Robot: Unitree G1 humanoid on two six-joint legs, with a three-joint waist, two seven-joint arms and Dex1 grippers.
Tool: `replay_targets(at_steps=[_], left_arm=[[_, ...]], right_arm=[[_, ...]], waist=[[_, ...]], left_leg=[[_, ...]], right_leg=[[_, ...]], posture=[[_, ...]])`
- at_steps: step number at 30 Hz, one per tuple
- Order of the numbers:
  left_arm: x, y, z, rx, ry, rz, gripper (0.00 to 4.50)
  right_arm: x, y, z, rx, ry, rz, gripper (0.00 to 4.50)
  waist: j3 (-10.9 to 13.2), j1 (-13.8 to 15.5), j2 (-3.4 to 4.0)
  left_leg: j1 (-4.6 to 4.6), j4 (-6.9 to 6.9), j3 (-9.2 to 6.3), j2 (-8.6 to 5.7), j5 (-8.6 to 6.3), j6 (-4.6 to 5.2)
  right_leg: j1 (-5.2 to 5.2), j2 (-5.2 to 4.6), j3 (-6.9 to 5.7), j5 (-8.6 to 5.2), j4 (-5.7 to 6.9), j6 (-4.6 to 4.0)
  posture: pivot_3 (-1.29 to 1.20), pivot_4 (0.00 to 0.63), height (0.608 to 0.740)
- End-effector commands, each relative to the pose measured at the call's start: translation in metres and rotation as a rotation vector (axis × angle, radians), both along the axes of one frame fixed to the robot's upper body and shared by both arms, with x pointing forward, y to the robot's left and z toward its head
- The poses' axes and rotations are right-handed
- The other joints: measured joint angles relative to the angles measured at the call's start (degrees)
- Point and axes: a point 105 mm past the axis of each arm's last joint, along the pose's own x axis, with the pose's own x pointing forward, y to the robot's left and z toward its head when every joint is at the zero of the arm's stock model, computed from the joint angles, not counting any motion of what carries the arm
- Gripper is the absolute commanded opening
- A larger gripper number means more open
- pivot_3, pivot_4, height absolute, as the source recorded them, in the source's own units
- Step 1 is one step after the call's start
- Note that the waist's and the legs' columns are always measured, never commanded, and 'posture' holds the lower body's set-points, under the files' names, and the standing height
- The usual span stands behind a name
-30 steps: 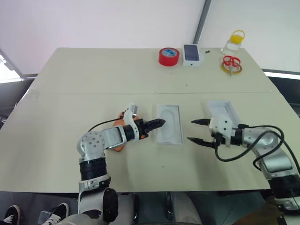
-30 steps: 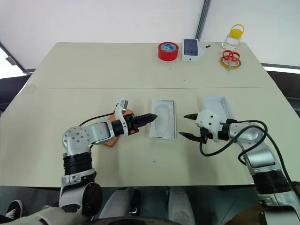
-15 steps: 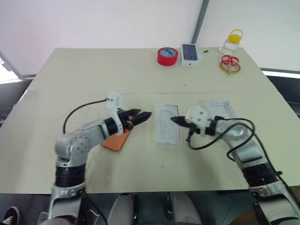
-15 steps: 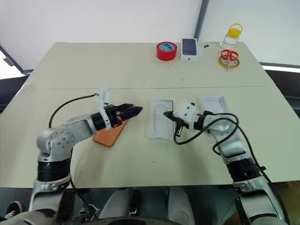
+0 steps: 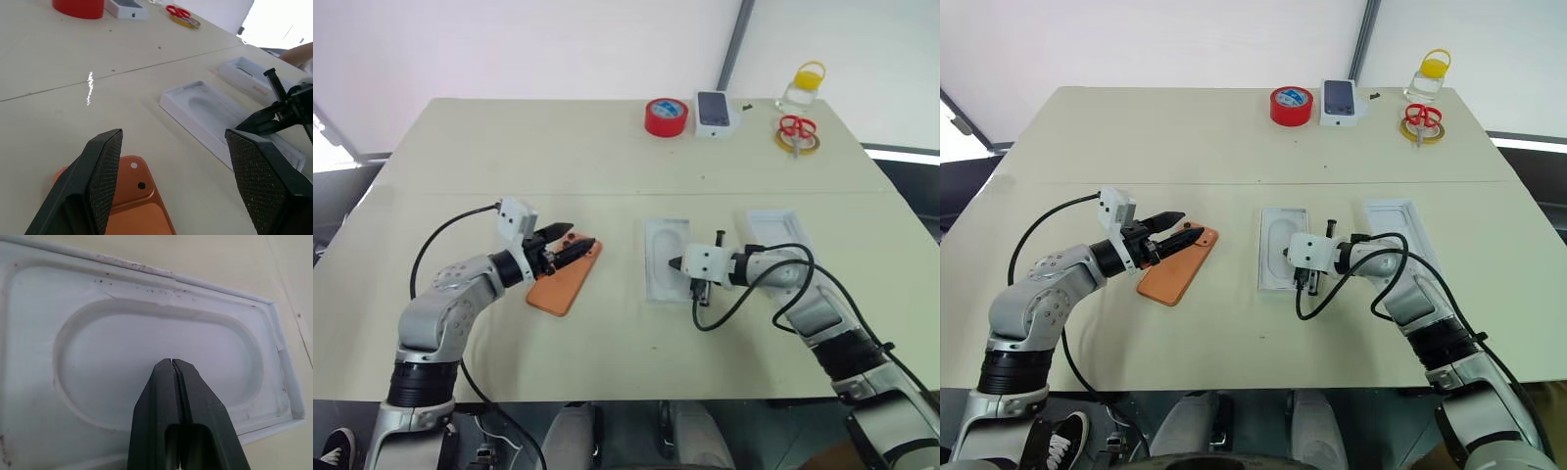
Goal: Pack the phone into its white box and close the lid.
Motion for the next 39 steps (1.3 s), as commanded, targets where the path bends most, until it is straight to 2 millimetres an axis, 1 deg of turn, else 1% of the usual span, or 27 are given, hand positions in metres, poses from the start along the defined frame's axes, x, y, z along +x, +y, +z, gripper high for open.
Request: replay_targets(at_steps=[1,5,8,11,12,15,17,18,19,20,22,25,27,29,33,35,37,39], left_arm=[[0.000,0.009,0.010,0.004,-0.050,0.029,3.53],[0.002,0.020,0.003,0.013,0.024,0.065,3.53],[0.005,0.034,0.007,-0.079,0.107,0.100,3.53],[0.006,0.059,0.009,-0.181,0.223,0.132,3.53],[0.006,0.070,0.007,-0.185,0.258,0.148,3.53],[0.004,0.091,-0.002,-0.181,0.351,0.176,3.53],[0.001,0.101,-0.011,-0.158,0.412,0.164,3.53],[0.000,0.103,-0.013,-0.154,0.430,0.158,3.53],[-0.002,0.105,-0.018,-0.147,0.458,0.142,3.53],[-0.004,0.106,-0.021,-0.148,0.485,0.120,3.53],[-0.011,0.105,-0.028,-0.153,0.536,0.063,3.53],[-0.016,0.106,-0.038,-0.133,0.582,0.012,3.53],[-0.014,0.105,-0.047,-0.089,0.595,0.006,3.53],[-0.011,0.104,-0.055,-0.029,0.598,0.001,3.53],[-0.009,0.090,-0.068,0.010,0.628,-0.038,3.53],[-0.009,0.082,-0.073,0.019,0.638,-0.066,3.53],[-0.011,0.074,-0.079,0.033,0.645,-0.092,3.53],[-0.014,0.063,-0.082,0.024,0.648,-0.120,3.53]], right_arm=[[-0.001,0.008,0.008,0.011,-0.018,0.028,0.01],[-0.002,0.021,0.010,0.084,-0.010,0.029,0.01],[0.004,0.036,0.024,0.232,-0.003,-0.018,0.01],[0.012,0.050,0.044,0.339,-0.025,-0.052,0.01],[0.014,0.058,0.051,0.377,-0.031,-0.060,0.01],[0.014,0.080,0.065,0.458,-0.023,-0.063,0.01],[0.008,0.101,0.062,0.434,-0.011,-0.031,0.01],[0.006,0.106,0.060,0.417,-0.004,-0.022,0.01],[0.001,0.116,0.050,0.359,0.011,0.017,0.01],[-0.003,0.122,0.043,0.308,0.027,0.052,0.01],[-0.012,0.131,0.025,0.214,0.112,0.096,0.01],[-0.017,0.138,0.016,0.154,0.154,0.138,0.01],[-0.017,0.143,0.010,0.128,0.193,0.141,0.01],[-0.017,0.143,0.001,0.083,0.225,0.145,0.01],[-0.009,0.143,-0.014,0.015,0.225,0.119,0.01],[-0.006,0.147,-0.015,0.024,0.229,0.106,0.01],[-0.002,0.146,-0.017,0.004,0.200,0.105,0.01],[0.000,0.147,-0.016,0.023,0.195,0.096,0.01]], waist=[[0.00,-0.07,0.00],[0.00,-0.29,0.00],[0.01,-0.55,0.00],[0.03,-0.64,-0.02],[0.03,-0.75,-0.03],[0.03,-1.46,-0.03],[0.04,-1.56,-0.03],[0.04,-1.54,-0.03],[0.04,-1.52,-0.03],[0.04,-1.47,-0.02],[0.04,-1.47,-0.02],[0.04,-1.49,-0.01],[0.04,-1.45,-0.02],[0.03,-1.39,-0.02],[-0.07,-1.40,0.08],[-0.09,-1.35,0.10],[-0.12,-1.33,0.12],[-0.14,-1.29,0.13]], left_leg=[[0.00,0.00,0.00,0.00,0.00,0.00],[0.01,0.00,0.01,0.06,0.00,0.00],[0.01,-0.02,0.00,0.12,0.00,0.00],[0.01,-0.01,0.00,0.13,0.00,0.00],[0.00,-0.01,0.00,0.12,0.00,0.00],[0.01,-0.02,0.00,0.09,0.00,0.00],[0.01,-0.04,-0.02,0.09,0.00,0.00],[0.01,-0.08,-0.02,0.09,0.00,0.00],[0.01,-0.08,-0.02,0.09,0.00,-0.01],[0.01,-0.07,-0.01,0.09,0.00,-0.01],[0.01,-0.07,0.00,0.07,0.00,-0.01],[-0.01,-0.07,0.01,0.08,0.01,-0.01],[-0.01,-0.07,0.00,0.08,0.01,-0.02],[-0.01,-0.07,0.00,0.08,0.02,-0.03],[0.04,-0.07,0.02,0.06,0.02,-0.03],[0.24,-0.07,-0.01,0.06,0.02,-0.03],[0.45,-0.10,-0.01,0.07,0.01,-0.03],[0.71,-0.19,0.00,0.06,0.00,-0.03]], right_leg=[[0.00,0.00,0.00,0.00,0.00,0.00],[0.00,0.06,0.00,0.00,0.00,0.01],[-0.02,0.12,0.00,0.01,0.02,0.01],[-0.07,0.12,0.00,0.06,0.13,0.10],[-0.09,0.12,0.01,0.08,0.16,0.14],[-0.22,0.10,0.02,0.07,0.47,0.15],[-0.27,0.11,0.01,0.07,0.54,0.16],[-0.31,0.12,0.01,0.07,0.57,0.16],[-0.32,0.11,0.01,0.06,0.59,0.14],[-0.32,0.11,0.01,0.04,0.59,0.12],[-0.32,0.10,0.01,-0.02,0.59,0.01],[-0.35,0.10,0.01,-0.02,0.60,0.00],[-0.36,0.10,0.01,-0.02,0.61,0.00],[-0.35,0.09,0.01,-0.02,0.62,0.00],[-0.32,0.08,0.03,-0.02,0.63,0.00],[-0.13,0.09,0.01,-0.02,0.64,0.00],[0.06,0.08,0.01,-0.03,0.63,0.01],[0.29,0.05,0.01,-0.06,0.59,0.00]], posture=[[0.00,0.150,0.740],[0.00,0.150,0.740],[0.00,0.150,0.740],[0.00,0.150,0.740],[0.00,0.150,0.740],[0.00,0.150,0.740],[0.00,0.150,0.740],[0.00,0.150,0.740],[0.00,0.150,0.740],[0.00,0.150,0.740],[0.00,0.150,0.740],[0.00,0.150,0.740],[0.00,0.150,0.740],[0.00,0.150,0.740],[0.00,0.150,0.740],[0.00,0.150,0.740],[0.00,0.150,0.740],[0.00,0.150,0.740]])
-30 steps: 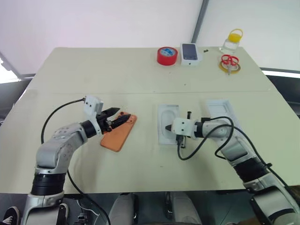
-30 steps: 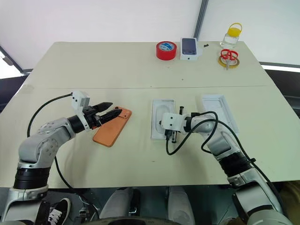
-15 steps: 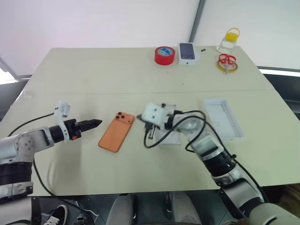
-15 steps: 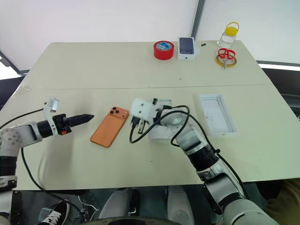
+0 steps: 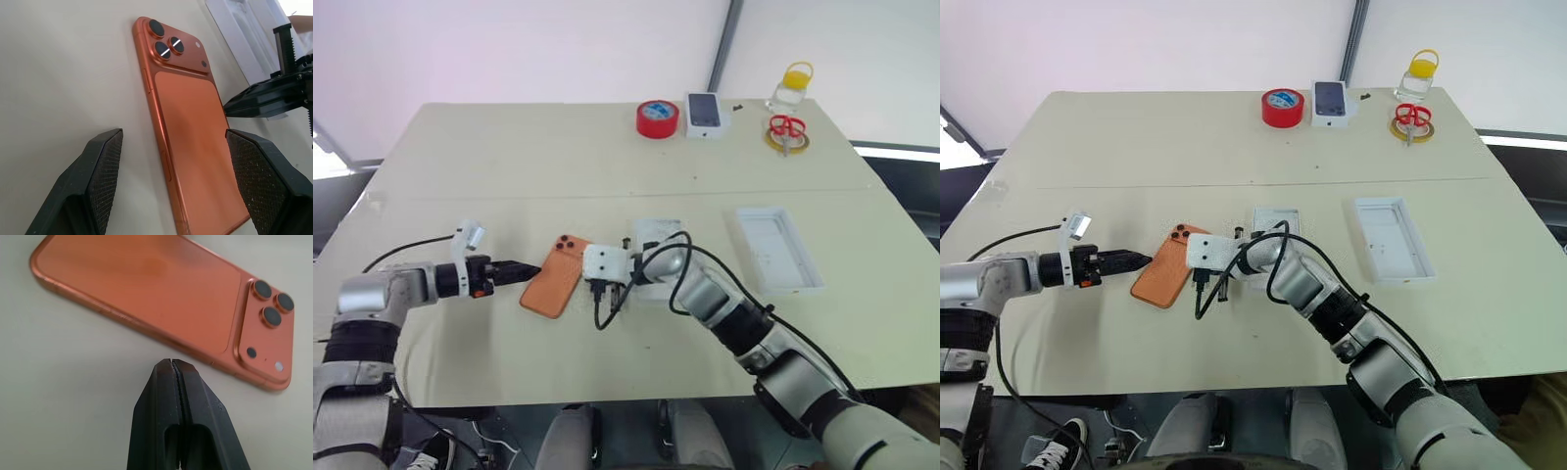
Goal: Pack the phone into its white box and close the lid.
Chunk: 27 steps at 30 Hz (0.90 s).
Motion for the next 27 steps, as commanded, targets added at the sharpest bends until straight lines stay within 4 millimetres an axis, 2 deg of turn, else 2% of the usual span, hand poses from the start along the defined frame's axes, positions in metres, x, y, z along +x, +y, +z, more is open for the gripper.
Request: replay_targets(at_steps=[1,5,7,13,16,21,27], left_arm=[[-0.013,-0.024,-0.030,0.000,0.108,-0.061,3.53],[-0.023,-0.050,-0.030,-0.105,0.168,-0.113,3.53],[-0.025,-0.056,-0.028,-0.149,0.188,-0.116,3.53],[-0.012,-0.056,-0.015,-0.199,0.174,-0.065,3.53],[-0.009,-0.057,-0.016,-0.175,0.184,-0.048,3.53],[-0.003,-0.065,-0.015,-0.136,0.218,-0.008,3.53],[-0.008,-0.082,-0.006,-0.161,0.218,-0.039,3.53]], right_arm=[[0.005,-0.002,-0.006,-0.011,-0.005,-0.027,0.01],[0.007,-0.006,-0.008,-0.021,-0.017,-0.033,0.01],[0.006,-0.006,-0.008,-0.017,-0.017,-0.032,0.01],[0.012,-0.008,-0.004,-0.005,-0.024,-0.051,0.01],[0.012,-0.007,-0.005,-0.001,-0.024,-0.050,0.01],[0.012,-0.006,-0.005,0.003,-0.024,-0.051,0.01],[0.016,-0.007,-0.004,0.004,-0.034,-0.063,0.01]], waist=[[-0.03,0.05,0.01],[-0.16,0.07,0.11],[-0.19,0.07,0.16],[-0.21,0.21,0.19],[-0.21,0.26,0.19],[-0.22,0.54,0.21],[-0.23,0.93,0.21]], left_leg=[[0.04,-0.01,0.00,-0.02,0.00,0.00],[0.06,-0.02,-0.01,-0.05,0.00,0.00],[0.06,-0.02,-0.01,-0.08,0.00,0.00],[0.11,-0.02,-0.05,-0.21,-0.01,0.01],[0.11,-0.02,-0.08,-0.25,-0.01,0.01],[0.15,-0.02,-0.17,-0.34,-0.01,0.01],[0.17,-0.02,-0.18,-0.42,-0.01,0.00]], right_leg=[[0.03,-0.03,0.00,-0.02,0.01,0.00],[0.04,-0.08,0.00,-0.02,0.03,0.01],[0.05,-0.09,0.00,-0.03,0.02,0.02],[0.14,-0.21,-0.02,-0.04,0.03,0.05],[0.16,-0.24,-0.04,-0.05,0.03,0.06],[0.22,-0.32,-0.10,-0.05,0.04,0.06],[0.27,-0.41,-0.10,-0.06,0.04,0.07]], posture=[[0.00,0.150,0.740],[0.00,0.150,0.740],[0.00,0.150,0.740],[0.00,0.150,0.740],[0.00,0.150,0.740],[0.00,0.150,0.740],[0.00,0.150,0.740]])
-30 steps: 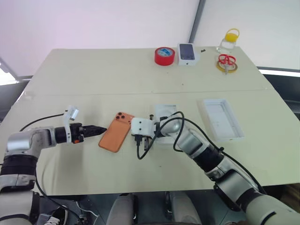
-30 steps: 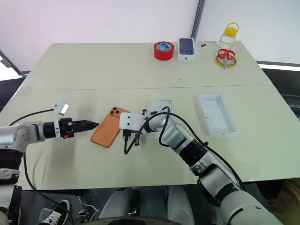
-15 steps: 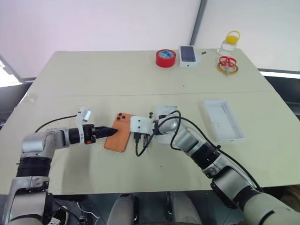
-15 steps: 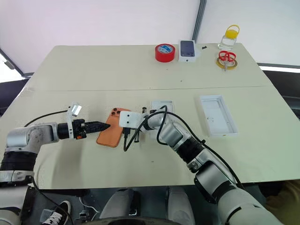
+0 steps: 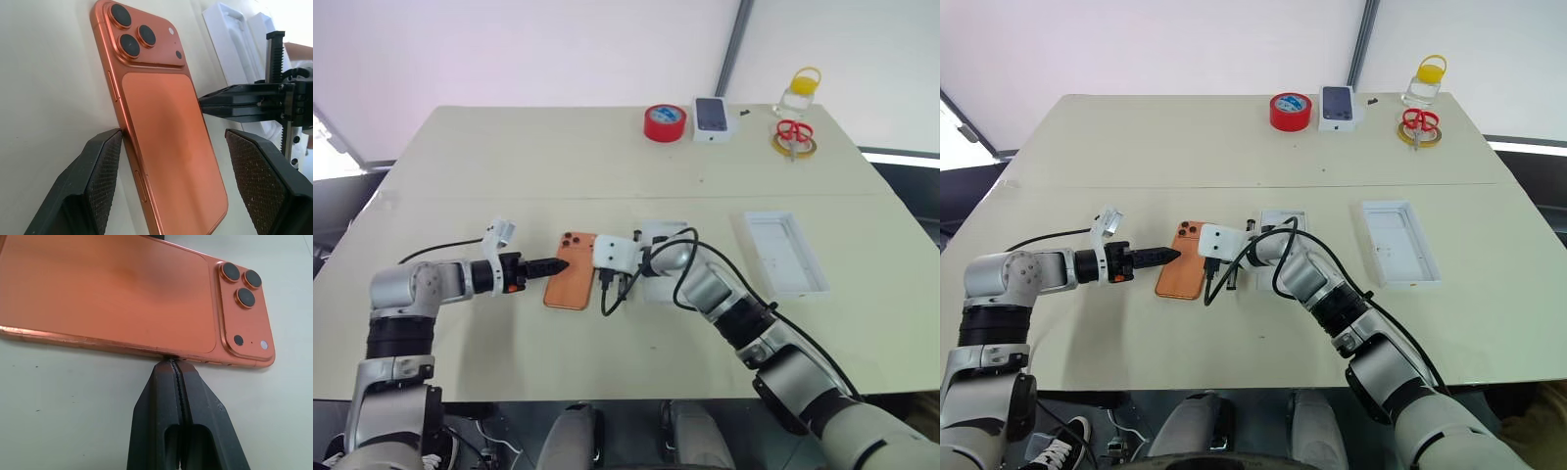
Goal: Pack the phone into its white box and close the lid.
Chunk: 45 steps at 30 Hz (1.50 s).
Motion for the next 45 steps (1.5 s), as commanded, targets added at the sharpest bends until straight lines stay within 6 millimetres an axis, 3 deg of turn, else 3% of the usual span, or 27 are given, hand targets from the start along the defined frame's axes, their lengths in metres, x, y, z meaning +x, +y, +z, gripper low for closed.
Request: replay_targets(at_steps=[1,10,16,22,25,32,40,45], left_arm=[[-0.013,-0.037,-0.008,-0.094,0.067,-0.111,3.53],[-0.003,-0.036,-0.003,-0.123,0.063,-0.052,3.53],[-0.003,-0.054,0.002,-0.110,0.067,-0.072,3.53],[-0.001,-0.054,0.004,-0.129,0.076,-0.048,3.53],[0.003,-0.062,0.014,-0.154,0.057,-0.056,3.53],[0.013,-0.066,0.019,-0.146,0.042,-0.024,3.53],[0.015,-0.037,0.020,-0.283,0.021,0.085,3.53],[0.010,-0.033,0.020,-0.330,0.018,0.103,3.53]], right_arm=[[-0.002,0.009,-0.003,-0.013,-0.009,0.017,0.01],[-0.001,0.007,-0.004,-0.008,-0.007,0.006,0.01],[-0.001,0.008,-0.004,-0.004,-0.009,0.004,0.01],[-0.001,0.008,-0.004,-0.003,-0.006,0.002,0.01],[-0.001,0.007,-0.005,-0.006,-0.005,0.003,0.01],[0.000,0.009,-0.005,0.002,-0.008,0.001,0.01],[0.001,0.005,-0.005,-0.002,-0.015,-0.007,0.01],[0.000,0.004,-0.005,-0.002,-0.015,-0.009,0.01]], waist=[[0.00,0.10,0.00],[0.00,0.33,0.00],[0.00,0.46,0.00],[0.00,0.40,0.00],[0.02,0.41,-0.03],[0.19,-1.24,-0.28],[0.23,-1.40,-0.36],[0.25,-1.45,-0.38]], left_leg=[[0.00,0.00,0.00,-0.01,0.00,0.00],[-0.02,0.00,-0.07,-0.10,0.01,-0.02],[0.02,0.00,-0.22,-0.18,0.01,-0.04],[-0.03,0.00,-0.22,-0.20,0.01,-0.05],[-0.04,0.00,-0.23,-0.20,0.01,-0.05],[-0.17,-0.31,-0.19,-0.21,0.16,-0.30],[-0.10,-0.79,-0.20,-0.16,0.35,-0.58],[-0.11,-0.82,-0.20,-0.16,0.35,-0.59]], right_leg=[[0.00,-0.01,0.00,0.00,0.00,0.00],[0.00,-0.06,-0.01,-0.01,-0.01,0.00],[-0.01,-0.14,-0.10,-0.01,-0.05,0.00],[0.03,-0.15,-0.10,-0.02,-0.05,0.02],[0.03,-0.15,-0.10,-0.02,-0.05,0.03],[-0.25,-0.12,-0.06,0.09,-0.04,0.24],[-0.42,-0.09,-0.06,0.08,-0.09,0.22],[-0.46,-0.08,-0.06,0.08,-0.11,0.21]], posture=[[0.00,0.150,0.740],[0.00,0.150,0.740],[0.00,0.150,0.740],[0.00,0.150,0.740],[0.00,0.150,0.740],[0.00,0.150,0.740],[0.00,0.150,0.740],[0.00,0.150,0.740]])
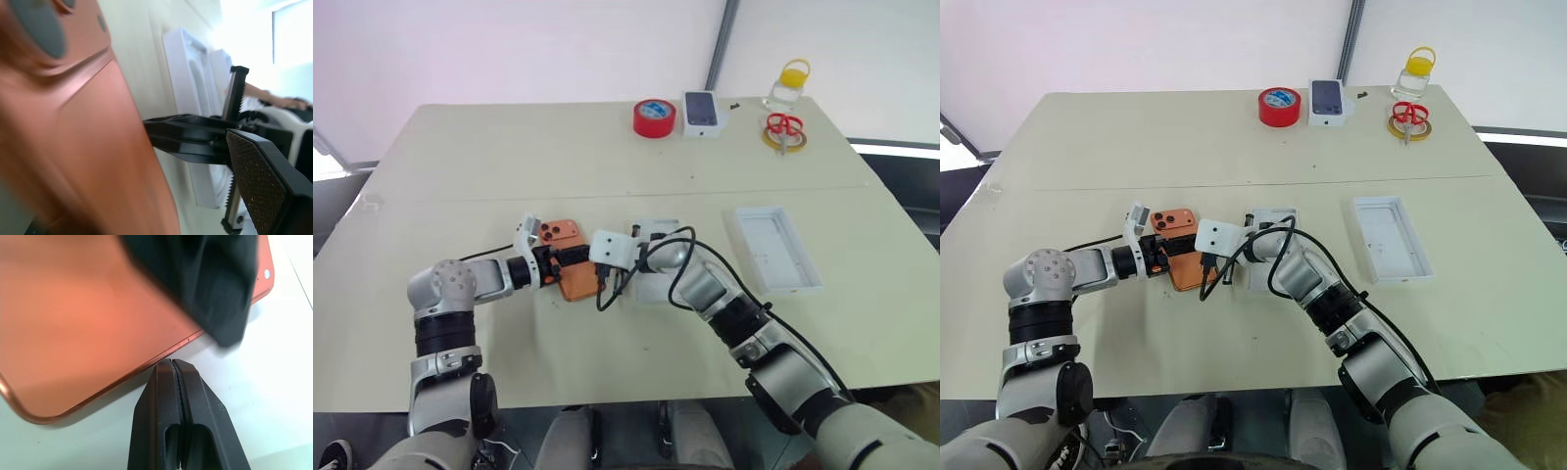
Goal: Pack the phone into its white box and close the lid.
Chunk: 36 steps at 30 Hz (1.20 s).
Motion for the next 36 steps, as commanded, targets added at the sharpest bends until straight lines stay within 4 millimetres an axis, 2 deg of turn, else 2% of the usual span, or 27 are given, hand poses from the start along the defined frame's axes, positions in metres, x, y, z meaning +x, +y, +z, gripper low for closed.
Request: replay_targets(at_steps=[1,7,13,16,19,28,32,36], left_arm=[[-0.002,0.000,0.013,-0.053,-0.053,0.006,3.53],[-0.008,-0.003,0.009,-0.105,-0.034,0.018,3.53],[-0.009,0.003,0.010,-0.115,-0.032,0.053,3.53],[-0.008,-0.001,0.005,-0.114,-0.017,0.058,2.65],[-0.009,-0.003,0.005,-0.114,-0.020,0.053,1.24],[-0.013,0.002,-0.003,-0.127,0.016,0.077,1.24],[-0.013,0.002,-0.002,-0.153,0.018,0.084,0.06],[-0.014,0.003,-0.003,-0.153,0.033,0.091,0.06]], right_arm=[[-0.007,0.003,-0.010,-0.022,0.026,0.020,0.01],[-0.007,0.004,-0.010,-0.023,0.025,0.027,0.01],[-0.009,0.004,-0.012,-0.026,0.029,0.031,0.01],[-0.010,0.005,-0.012,-0.026,0.030,0.033,0.00],[-0.010,0.005,-0.012,-0.026,0.030,0.033,0.00],[-0.010,0.003,-0.013,-0.026,0.031,0.024,0.00],[-0.009,0.003,-0.012,-0.023,0.029,0.020,0.00],[-0.007,0.001,-0.001,0.033,0.035,0.013,0.00]], waist=[[0.01,0.01,-0.01],[0.01,0.02,-0.02],[0.02,0.00,-0.03],[0.02,0.02,-0.03],[0.02,0.03,-0.03],[0.02,0.04,-0.04],[0.02,0.04,-0.04],[0.02,0.03,-0.04]], left_leg=[[-0.01,0.00,0.00,0.00,0.00,0.00],[0.00,0.00,0.00,0.00,0.00,0.00],[-0.01,-0.02,0.00,0.00,-0.01,0.00],[-0.01,-0.02,0.00,0.00,-0.01,0.00],[-0.01,-0.02,0.00,0.00,-0.01,0.00],[-0.01,-0.03,0.00,0.00,-0.01,0.00],[0.01,-0.03,0.00,0.00,-0.01,0.00],[0.00,-0.03,0.00,0.01,-0.01,0.00]], right_leg=[[0.00,0.00,0.00,0.00,-0.01,0.00],[0.00,-0.01,0.01,0.00,-0.01,0.00],[-0.02,-0.01,0.01,0.00,-0.02,0.00],[-0.02,-0.01,0.01,0.00,-0.03,0.00],[-0.01,-0.01,0.01,0.00,-0.03,0.00],[-0.02,-0.01,0.01,-0.01,-0.04,-0.01],[0.00,-0.01,0.01,-0.03,-0.04,-0.05],[0.00,0.00,0.01,-0.04,-0.05,-0.06]], posture=[[0.00,0.150,0.740],[0.00,0.150,0.740],[0.00,0.150,0.740],[0.00,0.150,0.740],[0.00,0.150,0.740],[0.00,0.150,0.740],[0.00,0.150,0.740],[0.00,0.150,0.740]])
